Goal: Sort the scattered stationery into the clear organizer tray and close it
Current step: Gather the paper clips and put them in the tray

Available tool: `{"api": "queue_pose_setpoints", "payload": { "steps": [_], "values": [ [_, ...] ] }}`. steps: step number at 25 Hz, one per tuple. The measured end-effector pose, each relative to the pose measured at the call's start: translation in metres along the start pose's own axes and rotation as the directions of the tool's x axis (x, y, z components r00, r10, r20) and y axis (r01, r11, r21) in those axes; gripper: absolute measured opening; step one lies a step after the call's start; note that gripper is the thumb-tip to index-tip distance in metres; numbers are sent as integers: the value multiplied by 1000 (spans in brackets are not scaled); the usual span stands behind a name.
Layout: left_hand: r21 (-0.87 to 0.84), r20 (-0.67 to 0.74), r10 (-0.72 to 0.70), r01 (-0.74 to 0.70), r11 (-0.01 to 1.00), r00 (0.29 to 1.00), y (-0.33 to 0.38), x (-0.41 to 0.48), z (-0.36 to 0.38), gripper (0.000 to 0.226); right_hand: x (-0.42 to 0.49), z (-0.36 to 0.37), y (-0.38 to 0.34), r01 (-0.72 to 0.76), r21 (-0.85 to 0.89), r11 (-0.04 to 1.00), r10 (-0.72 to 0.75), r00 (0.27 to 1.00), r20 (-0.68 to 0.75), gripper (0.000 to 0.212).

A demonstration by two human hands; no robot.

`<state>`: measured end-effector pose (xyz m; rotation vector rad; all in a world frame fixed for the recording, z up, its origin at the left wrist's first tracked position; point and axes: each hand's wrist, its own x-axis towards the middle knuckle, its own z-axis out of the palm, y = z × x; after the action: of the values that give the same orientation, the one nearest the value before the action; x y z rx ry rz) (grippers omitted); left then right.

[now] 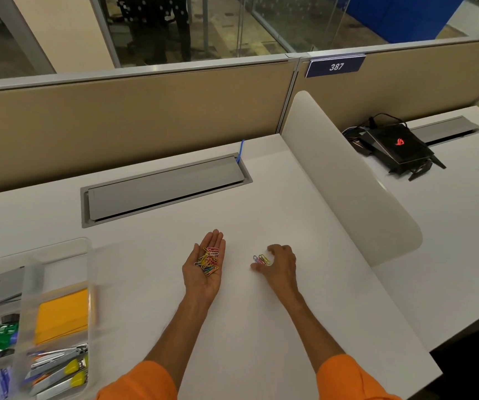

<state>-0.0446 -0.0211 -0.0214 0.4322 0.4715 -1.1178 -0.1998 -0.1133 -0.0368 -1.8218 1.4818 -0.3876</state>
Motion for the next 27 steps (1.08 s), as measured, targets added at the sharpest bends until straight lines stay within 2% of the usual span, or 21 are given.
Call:
{"api": "queue_pose_setpoints", "payload": {
  "steps": [2, 6, 10, 13, 19, 23, 25, 27],
  "values": [
    [7, 1, -6, 6, 1000, 1000, -2, 0, 0, 40, 1, 5, 1, -26, -22, 999, 26, 1000, 7, 46],
    [26, 13, -15, 15, 1000, 1000, -5, 1, 0, 40, 4, 16, 1, 22, -20, 1000, -23, 999, -33, 24],
    [24, 28, -30, 29, 999, 999, -5, 3, -1, 41, 10, 20, 0, 0, -52, 999, -2, 1000, -26, 8],
    [25, 35, -36, 35, 999, 999, -6, 3, -3, 43, 13, 18, -5, 15, -117, 993, -14, 1000, 13, 11],
    [13, 32, -53, 53, 999, 998, -13, 4, -3, 44, 10, 20, -20, 99, -376, 921, -48, 989, 142, 15],
    [18, 26, -49, 48, 999, 998, -13, 3, -2, 43, 8, 23, -22, 91, -373, 923, -34, 987, 157, 9],
    [18, 19, -52, 51, 999, 998, -14, 3, -2, 43, 6, 23, -22, 79, -339, 937, -39, 991, 126, 2],
    [17, 13, -54, 54, 998, 998, -14, 3, -2, 43, 5, 22, -23, 58, -313, 948, -37, 997, 73, 3]
  ]
}}
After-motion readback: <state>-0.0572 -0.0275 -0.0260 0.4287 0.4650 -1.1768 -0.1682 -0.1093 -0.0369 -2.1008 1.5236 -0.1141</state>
